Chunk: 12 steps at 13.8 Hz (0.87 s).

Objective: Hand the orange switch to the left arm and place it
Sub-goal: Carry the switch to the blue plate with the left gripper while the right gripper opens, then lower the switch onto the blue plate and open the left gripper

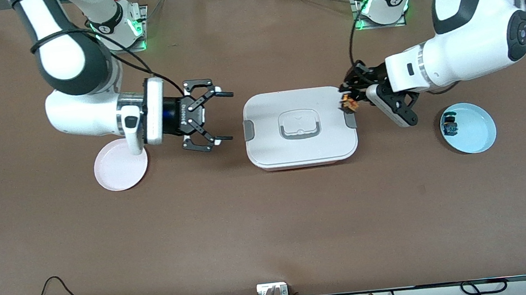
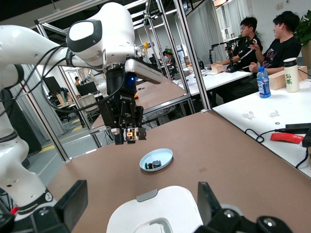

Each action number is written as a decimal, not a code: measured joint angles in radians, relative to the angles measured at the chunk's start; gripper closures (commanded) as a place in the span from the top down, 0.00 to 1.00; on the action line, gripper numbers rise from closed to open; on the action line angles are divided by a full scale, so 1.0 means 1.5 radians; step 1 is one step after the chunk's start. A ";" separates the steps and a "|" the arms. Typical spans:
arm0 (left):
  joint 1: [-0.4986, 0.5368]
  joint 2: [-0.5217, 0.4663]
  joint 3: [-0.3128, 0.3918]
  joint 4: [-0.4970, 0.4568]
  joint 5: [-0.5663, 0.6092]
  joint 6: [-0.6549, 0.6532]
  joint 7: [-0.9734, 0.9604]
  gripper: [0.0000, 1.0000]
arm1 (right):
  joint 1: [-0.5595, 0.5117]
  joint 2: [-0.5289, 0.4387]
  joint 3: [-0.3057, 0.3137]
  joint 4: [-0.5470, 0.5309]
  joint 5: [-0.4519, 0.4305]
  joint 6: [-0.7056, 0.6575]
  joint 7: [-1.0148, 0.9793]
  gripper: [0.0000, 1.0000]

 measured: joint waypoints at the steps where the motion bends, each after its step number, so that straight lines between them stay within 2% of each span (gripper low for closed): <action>1: 0.006 0.003 0.000 0.006 0.058 -0.021 0.040 0.09 | -0.006 -0.001 -0.016 -0.005 0.000 -0.026 0.000 1.00; 2: 0.028 0.011 0.002 0.007 0.129 -0.061 0.112 0.09 | -0.020 -0.001 -0.041 -0.013 0.000 -0.071 0.000 1.00; 3: 0.043 0.020 0.004 0.007 0.154 -0.076 0.144 0.09 | -0.027 -0.001 -0.049 -0.017 -0.001 -0.085 0.000 1.00; 4: 0.095 0.051 0.007 0.003 0.228 -0.096 0.232 0.10 | -0.042 -0.001 -0.058 -0.030 -0.008 -0.098 0.004 1.00; 5: 0.122 0.073 0.008 0.003 0.271 -0.093 0.283 0.10 | -0.049 -0.001 -0.059 -0.035 -0.014 -0.102 0.016 1.00; 6: 0.144 0.096 0.008 0.002 0.347 -0.076 0.347 0.08 | -0.055 -0.001 -0.060 -0.036 -0.028 -0.103 0.051 1.00; 8: 0.180 0.136 0.009 -0.007 0.444 -0.009 0.446 0.07 | -0.061 -0.004 -0.062 -0.036 -0.050 -0.103 0.133 1.00; 12: 0.292 0.193 0.011 -0.086 0.544 0.173 0.603 0.07 | -0.064 -0.018 -0.065 -0.036 -0.139 -0.102 0.322 1.00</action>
